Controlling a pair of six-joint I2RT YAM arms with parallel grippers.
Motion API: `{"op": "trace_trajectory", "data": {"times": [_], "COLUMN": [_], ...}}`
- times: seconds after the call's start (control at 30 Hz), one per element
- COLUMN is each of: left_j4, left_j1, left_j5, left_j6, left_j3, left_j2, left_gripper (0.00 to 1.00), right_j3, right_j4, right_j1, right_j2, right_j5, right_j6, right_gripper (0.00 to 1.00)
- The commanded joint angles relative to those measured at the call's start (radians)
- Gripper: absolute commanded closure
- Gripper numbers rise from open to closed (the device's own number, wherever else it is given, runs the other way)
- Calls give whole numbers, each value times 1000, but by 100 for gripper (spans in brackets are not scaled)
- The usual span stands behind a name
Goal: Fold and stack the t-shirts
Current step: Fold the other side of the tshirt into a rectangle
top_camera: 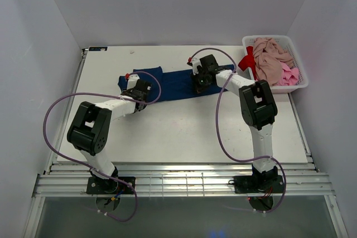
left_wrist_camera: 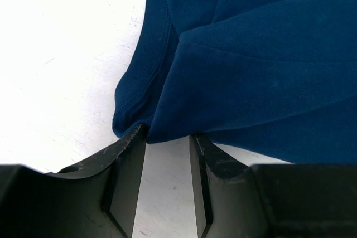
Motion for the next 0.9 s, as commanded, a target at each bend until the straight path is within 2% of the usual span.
{"op": "trace_trajectory", "data": {"times": [0.0,0.43,0.87], "left_j4": [20,20,-14], "left_j1": [13,29,36], "left_j5": [0,7,-31], "left_j6": [6,0,-30], "left_j3": [-18,-40,-76], "left_j2": [-40,-71,-131], "left_gripper": [52,53,53], "right_j3": [-48,-79,-243], "right_j4": [17,11,63], "right_j1": [12,35,41], "right_j2": [-52,-100,-218], "right_j5": [13,40,71], "right_j6": [-14,-25,-19], "right_gripper": [92,92,92]}}
